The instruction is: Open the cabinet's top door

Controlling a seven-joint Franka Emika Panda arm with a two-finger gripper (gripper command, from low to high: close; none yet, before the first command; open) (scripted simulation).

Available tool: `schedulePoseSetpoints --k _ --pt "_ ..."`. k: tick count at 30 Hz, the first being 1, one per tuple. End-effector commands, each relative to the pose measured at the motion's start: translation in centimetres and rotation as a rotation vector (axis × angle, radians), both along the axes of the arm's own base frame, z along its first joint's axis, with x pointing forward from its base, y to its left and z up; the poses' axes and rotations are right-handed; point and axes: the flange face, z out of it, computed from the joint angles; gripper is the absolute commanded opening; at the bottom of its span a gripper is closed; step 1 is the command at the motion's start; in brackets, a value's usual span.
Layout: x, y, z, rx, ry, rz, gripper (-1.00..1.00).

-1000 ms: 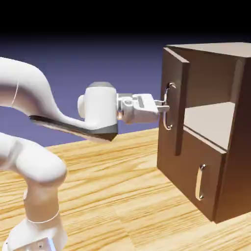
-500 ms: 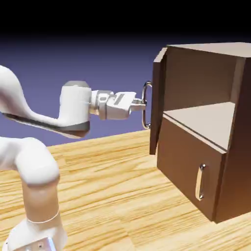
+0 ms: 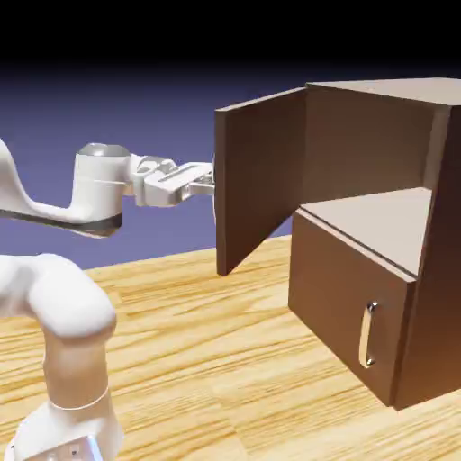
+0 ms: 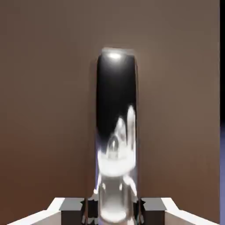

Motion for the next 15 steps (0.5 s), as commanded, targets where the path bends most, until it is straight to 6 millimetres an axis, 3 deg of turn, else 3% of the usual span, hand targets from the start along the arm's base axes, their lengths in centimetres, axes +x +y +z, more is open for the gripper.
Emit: schedulePoseSetpoints --k 1,15 --pt "-0.3 0.9 0.0 0.000 0.001 -0.024 -1.00" --pt "-1.9 13.6 0.0 0.001 0.000 -0.342 -1.00"
